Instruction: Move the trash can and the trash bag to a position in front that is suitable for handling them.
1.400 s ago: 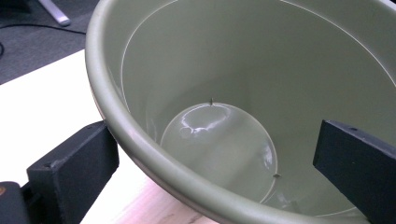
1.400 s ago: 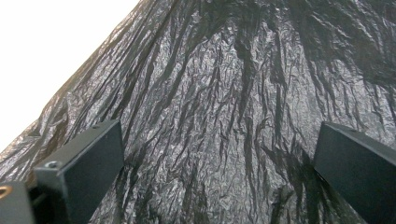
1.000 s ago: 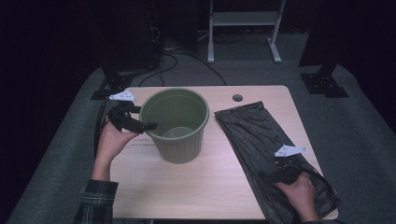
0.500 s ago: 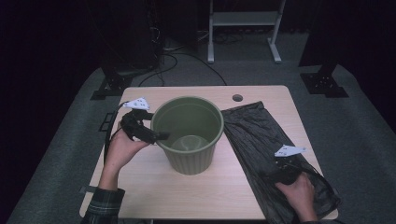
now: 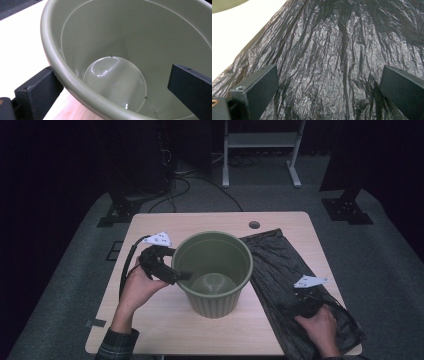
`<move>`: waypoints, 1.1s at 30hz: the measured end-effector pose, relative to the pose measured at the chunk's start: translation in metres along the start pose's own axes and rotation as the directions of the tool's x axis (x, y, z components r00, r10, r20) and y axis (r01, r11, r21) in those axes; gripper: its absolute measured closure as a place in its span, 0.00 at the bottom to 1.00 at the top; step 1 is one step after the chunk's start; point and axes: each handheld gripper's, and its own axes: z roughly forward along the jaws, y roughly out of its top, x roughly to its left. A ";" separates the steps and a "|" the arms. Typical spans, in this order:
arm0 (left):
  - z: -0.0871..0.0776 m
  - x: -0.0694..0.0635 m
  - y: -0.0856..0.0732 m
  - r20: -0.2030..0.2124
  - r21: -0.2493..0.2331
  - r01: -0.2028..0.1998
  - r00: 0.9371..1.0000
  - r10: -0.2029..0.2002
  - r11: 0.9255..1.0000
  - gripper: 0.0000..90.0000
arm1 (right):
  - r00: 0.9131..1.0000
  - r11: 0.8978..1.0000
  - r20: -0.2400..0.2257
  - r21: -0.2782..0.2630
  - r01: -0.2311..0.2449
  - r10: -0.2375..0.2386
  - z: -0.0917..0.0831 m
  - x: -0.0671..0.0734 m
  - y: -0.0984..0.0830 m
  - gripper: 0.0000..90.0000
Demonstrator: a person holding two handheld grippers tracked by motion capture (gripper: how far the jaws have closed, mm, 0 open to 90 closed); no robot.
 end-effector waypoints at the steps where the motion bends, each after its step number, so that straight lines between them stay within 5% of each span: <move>1: 0.000 -0.001 0.000 0.003 -0.002 0.000 1.000 0.000 1.000 0.00 | 1.000 1.000 0.000 0.000 0.000 0.000 0.000 0.000 0.000 0.01; 10: -0.005 0.003 0.004 -0.007 -0.020 -0.005 1.000 0.005 1.000 0.00 | 1.000 1.000 0.000 0.000 0.000 0.000 0.000 0.000 0.000 0.01; 18: -0.033 0.005 0.011 -0.058 -0.083 -0.009 0.998 0.005 0.997 0.00 | 1.000 1.000 0.000 0.000 0.000 0.000 0.000 0.000 0.000 0.01; 33: -0.066 -0.013 -0.032 -0.145 -0.099 -0.007 0.989 -0.007 0.995 0.00 | 1.000 1.000 0.000 0.000 0.001 -0.001 0.000 0.000 0.000 0.01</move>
